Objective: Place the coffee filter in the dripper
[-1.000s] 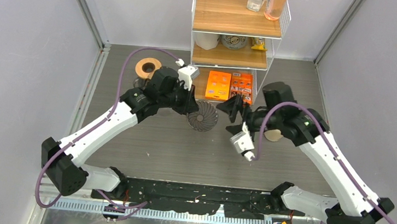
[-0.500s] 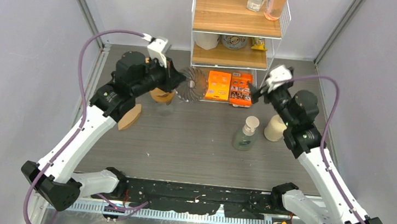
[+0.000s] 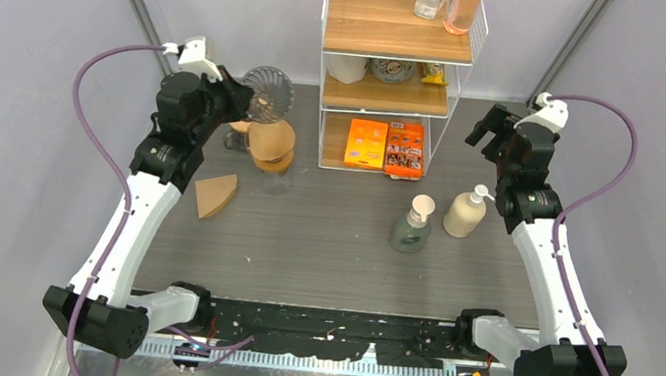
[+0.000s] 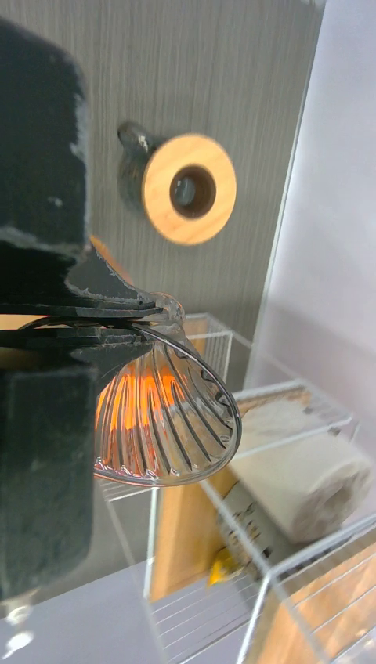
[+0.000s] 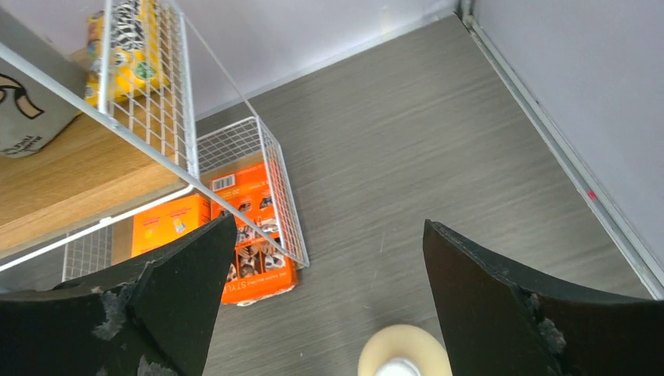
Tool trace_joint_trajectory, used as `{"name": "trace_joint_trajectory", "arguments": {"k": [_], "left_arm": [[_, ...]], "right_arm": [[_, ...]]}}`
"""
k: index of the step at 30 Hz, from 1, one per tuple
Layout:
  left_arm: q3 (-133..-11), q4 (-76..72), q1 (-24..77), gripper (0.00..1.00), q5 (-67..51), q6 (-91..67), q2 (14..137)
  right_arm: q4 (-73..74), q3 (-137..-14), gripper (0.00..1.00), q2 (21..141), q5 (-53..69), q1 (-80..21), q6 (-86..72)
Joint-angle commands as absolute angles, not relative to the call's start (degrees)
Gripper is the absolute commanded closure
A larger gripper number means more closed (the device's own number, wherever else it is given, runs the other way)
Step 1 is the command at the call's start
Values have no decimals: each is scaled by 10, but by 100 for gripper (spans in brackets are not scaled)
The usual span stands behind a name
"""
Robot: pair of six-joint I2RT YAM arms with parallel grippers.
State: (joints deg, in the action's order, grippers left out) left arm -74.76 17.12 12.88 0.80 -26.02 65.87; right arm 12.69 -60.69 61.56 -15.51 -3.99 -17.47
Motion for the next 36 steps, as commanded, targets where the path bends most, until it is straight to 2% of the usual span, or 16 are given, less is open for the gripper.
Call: {"name": "trace_joint_trajectory", "arguments": {"k": [1,12,24,36], "left_arm": [[-735,80,85,100,70,-298,630],[-667,4,13,100,111,-360,675],[-717,-43,-46,100,-50,-434,844],[-770,-30,-47,100,-77,-443,953]], "right_arm": [[130,-598,4,581,-205,-35,-208],[129,-581,5,566,-197,-34,-181],[134,-571,4,559,-182,-34,-164],[134,-568,4,560,-172,-34,-156]]}}
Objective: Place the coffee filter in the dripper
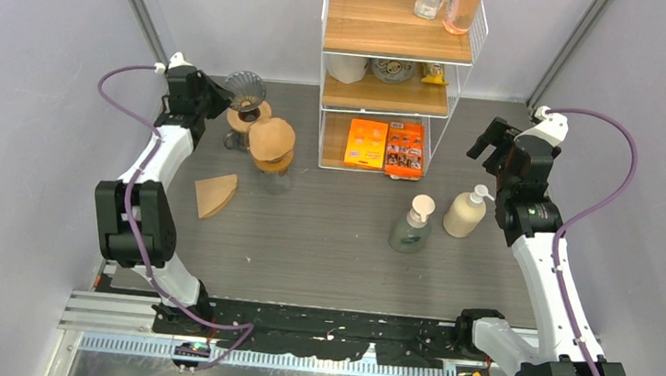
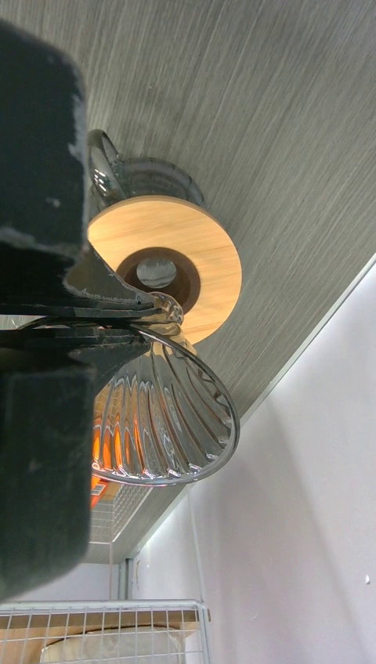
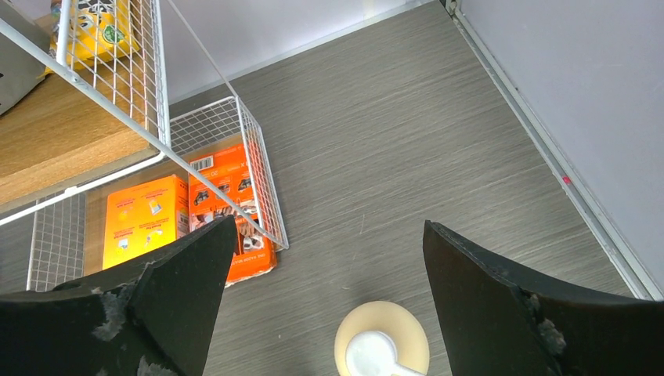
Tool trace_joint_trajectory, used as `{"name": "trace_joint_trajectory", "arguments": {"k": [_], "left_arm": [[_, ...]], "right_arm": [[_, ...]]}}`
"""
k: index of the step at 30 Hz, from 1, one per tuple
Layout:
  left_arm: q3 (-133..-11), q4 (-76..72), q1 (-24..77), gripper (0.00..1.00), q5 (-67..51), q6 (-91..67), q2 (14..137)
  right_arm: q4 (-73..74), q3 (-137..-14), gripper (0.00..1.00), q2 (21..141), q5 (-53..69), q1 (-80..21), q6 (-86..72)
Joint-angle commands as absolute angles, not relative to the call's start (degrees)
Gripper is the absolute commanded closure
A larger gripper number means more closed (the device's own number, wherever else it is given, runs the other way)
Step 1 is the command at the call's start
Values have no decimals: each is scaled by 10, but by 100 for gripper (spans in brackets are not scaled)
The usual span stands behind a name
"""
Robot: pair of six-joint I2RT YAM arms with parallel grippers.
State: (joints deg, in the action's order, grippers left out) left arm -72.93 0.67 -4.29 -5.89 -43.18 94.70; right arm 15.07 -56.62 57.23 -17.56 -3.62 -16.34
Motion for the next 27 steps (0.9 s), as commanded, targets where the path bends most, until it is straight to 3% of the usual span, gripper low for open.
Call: {"name": "trace_joint_trajectory", "arguments": {"k": [1,27], "left_arm": [[-771,-24,-47,100,-76,-442,955],[-822,93,-55,100,-92,-434,1039]], "right_arm": [[134,-568,5,562,-172,-34,-156],[135,-563,4,566,-161,-34,-156]]}}
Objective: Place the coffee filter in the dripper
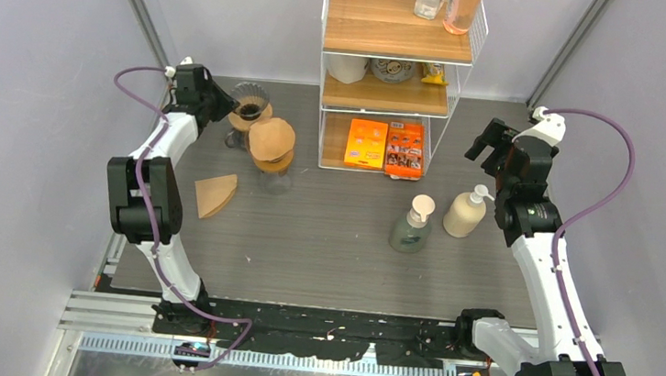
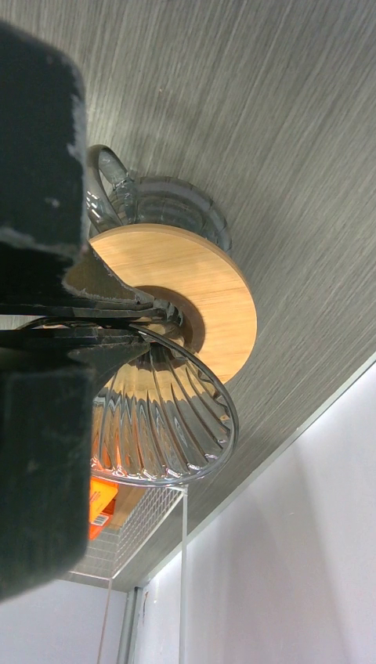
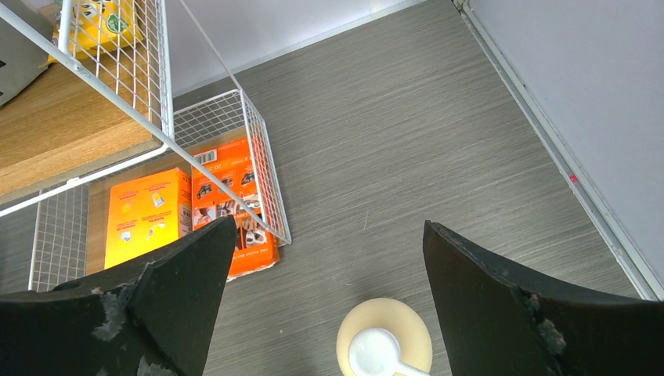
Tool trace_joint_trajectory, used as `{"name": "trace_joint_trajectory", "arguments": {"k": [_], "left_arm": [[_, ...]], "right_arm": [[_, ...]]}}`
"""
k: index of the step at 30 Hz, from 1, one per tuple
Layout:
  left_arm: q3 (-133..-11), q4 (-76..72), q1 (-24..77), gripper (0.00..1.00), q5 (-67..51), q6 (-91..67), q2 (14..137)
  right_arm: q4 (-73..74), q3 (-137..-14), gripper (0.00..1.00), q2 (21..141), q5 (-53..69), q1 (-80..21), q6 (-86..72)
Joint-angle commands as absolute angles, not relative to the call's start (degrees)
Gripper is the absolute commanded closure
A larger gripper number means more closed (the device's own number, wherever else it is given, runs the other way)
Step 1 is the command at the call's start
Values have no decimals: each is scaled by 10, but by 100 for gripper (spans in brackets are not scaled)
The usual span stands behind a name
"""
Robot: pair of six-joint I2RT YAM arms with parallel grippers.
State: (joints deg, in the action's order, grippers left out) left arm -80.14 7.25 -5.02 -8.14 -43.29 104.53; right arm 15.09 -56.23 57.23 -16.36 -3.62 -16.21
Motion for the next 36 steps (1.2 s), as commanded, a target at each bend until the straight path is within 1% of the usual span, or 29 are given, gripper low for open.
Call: {"name": "trace_joint_trajectory", "arguments": {"k": [1,10,19,24,33,36], "left_arm": [[-821,101,-55,100,-92,-434,1038],[-858,193,-55,100,-72,-402,1046],[-917,302,-55,100,-58,-368,1091],[-896,303,-55,100,-64,-362,1094],[-895,388,-55,100,-31,-317,1116],[-920,445,-55,100,-23,-299,1135]], "right_arm": [[136,-564,4,567,-161,-34,-157],[135,-563,5,569,-160,-34,-156],[148,-573,5,572,-165,-34,-149],[146,-568,5,568,-168,-34,-148],[146,-568,4,582,-162,-34,-148],[146,-569,5,587,-159,-34,-148]]}}
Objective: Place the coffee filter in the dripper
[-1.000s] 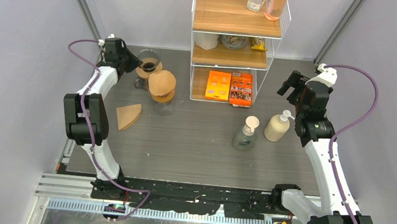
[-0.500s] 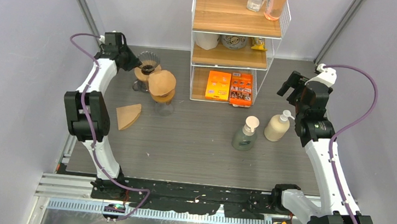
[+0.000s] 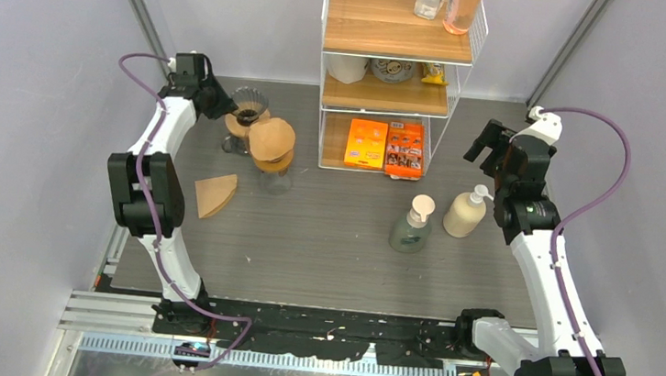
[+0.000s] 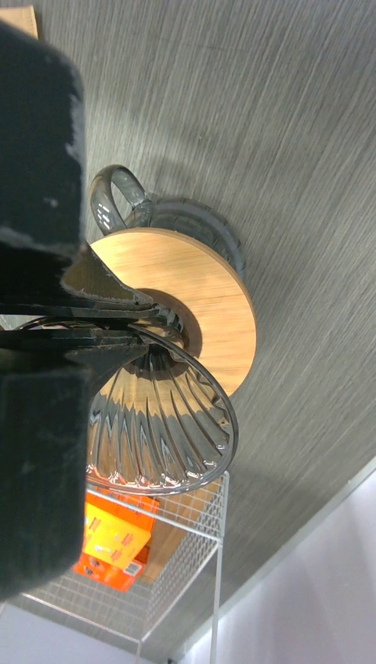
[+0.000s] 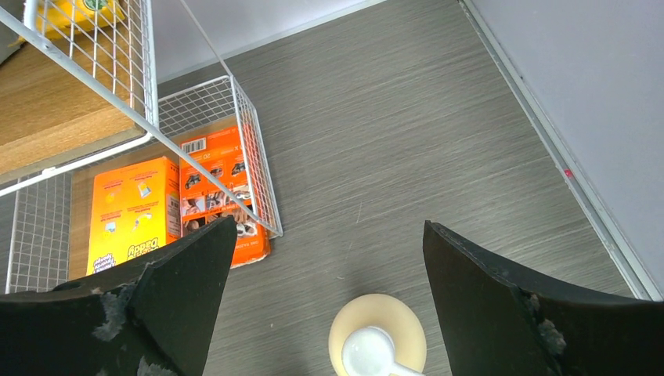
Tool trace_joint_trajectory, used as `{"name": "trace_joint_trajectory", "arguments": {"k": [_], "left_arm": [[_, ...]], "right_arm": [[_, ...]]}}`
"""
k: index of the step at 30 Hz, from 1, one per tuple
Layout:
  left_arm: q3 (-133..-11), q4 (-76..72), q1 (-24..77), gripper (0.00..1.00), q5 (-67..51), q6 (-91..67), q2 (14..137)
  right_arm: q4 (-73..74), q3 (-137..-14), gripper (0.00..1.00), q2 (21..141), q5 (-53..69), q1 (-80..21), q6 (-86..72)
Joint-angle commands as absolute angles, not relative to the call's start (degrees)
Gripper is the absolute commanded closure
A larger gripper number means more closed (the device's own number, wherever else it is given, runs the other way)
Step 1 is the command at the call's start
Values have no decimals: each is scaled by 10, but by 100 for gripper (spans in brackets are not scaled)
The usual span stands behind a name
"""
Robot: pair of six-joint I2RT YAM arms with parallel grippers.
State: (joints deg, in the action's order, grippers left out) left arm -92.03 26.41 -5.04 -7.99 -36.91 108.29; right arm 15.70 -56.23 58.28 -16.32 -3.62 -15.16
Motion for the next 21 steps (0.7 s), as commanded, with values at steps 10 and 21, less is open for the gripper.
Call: {"name": "trace_joint_trajectory", "arguments": {"k": [10,21], "left_arm": [[-909,502,-55,100,-6,-265,1163],[-903,537,-52,100,-21,-267,1156]], "right_arm": [[145,-569,4,591,-155,-34,-150],[142,-566,5,581,-157,-34,-155]]}}
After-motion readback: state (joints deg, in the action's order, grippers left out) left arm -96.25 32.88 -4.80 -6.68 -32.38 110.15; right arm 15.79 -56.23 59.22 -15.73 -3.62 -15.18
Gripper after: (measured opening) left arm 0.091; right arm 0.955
